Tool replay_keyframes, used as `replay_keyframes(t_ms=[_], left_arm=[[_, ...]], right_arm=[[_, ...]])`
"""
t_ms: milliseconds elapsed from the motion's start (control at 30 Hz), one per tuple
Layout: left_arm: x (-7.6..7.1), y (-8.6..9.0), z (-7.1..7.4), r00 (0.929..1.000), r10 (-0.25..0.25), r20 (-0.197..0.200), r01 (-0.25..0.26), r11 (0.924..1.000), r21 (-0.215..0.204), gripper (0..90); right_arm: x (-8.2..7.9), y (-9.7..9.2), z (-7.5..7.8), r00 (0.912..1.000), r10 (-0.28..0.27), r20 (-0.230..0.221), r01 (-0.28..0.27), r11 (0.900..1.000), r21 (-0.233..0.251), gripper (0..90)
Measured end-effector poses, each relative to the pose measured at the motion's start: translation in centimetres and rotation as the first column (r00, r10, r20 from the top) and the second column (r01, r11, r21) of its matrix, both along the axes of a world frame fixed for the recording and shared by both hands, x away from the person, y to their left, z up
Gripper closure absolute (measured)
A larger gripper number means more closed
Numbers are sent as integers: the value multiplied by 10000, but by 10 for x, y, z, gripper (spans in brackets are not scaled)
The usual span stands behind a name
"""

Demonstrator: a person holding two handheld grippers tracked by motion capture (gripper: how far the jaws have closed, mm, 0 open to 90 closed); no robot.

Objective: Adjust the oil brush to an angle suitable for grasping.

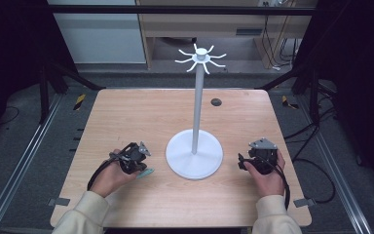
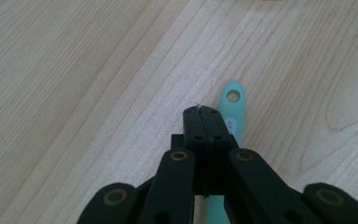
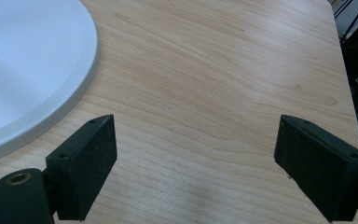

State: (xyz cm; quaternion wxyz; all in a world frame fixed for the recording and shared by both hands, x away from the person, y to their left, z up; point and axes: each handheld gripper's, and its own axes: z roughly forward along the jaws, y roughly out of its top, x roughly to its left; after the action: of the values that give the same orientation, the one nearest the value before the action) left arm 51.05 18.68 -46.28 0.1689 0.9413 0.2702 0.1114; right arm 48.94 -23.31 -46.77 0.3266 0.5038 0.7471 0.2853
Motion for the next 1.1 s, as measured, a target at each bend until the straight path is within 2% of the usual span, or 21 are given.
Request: replay_keyframes(t_ms=[333,433,567,667,900,967,1000,1100], left_arm=[[1,0,-4,9999,-101,-124,103,9998,156,900],[1,-1,-5,9998,-147,-102,150,9995,284,900],[1,-1,-5,9998,-142,-121,144,9996,241,900],[-2,-3,-5,9988,-383,-304,388,9991,166,900],[-12,-11,-5,9958,-827,-400,839,9961,282,900],[-13,-12,-4,9951,-910,-376,923,9951,348,900],[-14,-12,-4,9954,-889,-369,901,9955,309,900],[-12,-10,3,9962,-857,-142,860,9960,244,900]], right_arm=[[0,0,-1,10000,40,-84,-39,10000,9,136],[0,-1,0,10000,-14,11,14,10000,-11,137],[0,-2,1,10000,-53,22,53,9999,117,137],[0,-2,1,10000,-61,25,61,9999,161,136],[0,-2,0,10000,-18,-38,19,9999,137,135],[1,-2,0,10000,31,-9,-31,10000,22,135],[1,-1,0,10000,-17,-71,18,9999,146,135],[1,-2,0,10000,28,-32,-28,10000,53,135]])
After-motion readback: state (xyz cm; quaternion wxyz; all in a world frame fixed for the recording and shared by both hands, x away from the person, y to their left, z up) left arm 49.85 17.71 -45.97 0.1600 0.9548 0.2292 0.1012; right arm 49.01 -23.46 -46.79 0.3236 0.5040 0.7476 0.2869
